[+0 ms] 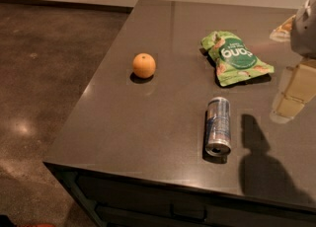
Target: Place redbull can upright
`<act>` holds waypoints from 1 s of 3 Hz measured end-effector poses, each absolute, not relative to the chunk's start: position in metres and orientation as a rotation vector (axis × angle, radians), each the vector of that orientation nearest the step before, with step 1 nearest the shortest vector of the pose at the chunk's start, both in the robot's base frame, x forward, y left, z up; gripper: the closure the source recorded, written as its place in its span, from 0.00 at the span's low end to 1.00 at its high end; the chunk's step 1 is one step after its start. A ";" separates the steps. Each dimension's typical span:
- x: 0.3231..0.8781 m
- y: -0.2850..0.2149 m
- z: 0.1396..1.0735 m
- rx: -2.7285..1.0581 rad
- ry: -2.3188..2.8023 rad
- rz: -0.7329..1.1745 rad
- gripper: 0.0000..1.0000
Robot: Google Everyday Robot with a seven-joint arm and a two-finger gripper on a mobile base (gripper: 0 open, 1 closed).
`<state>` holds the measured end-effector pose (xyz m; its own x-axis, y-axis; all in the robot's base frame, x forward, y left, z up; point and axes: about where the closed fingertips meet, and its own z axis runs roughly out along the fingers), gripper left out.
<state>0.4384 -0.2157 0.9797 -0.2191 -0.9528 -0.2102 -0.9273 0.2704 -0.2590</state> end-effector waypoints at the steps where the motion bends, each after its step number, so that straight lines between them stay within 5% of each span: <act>1: 0.438 -0.216 0.980 -1.718 2.222 -0.110 0.00; 3: 0.454 -0.177 0.962 -2.013 1.892 0.084 0.00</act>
Offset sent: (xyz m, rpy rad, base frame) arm 0.0156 0.0525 -0.0332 0.1363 0.0132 0.7735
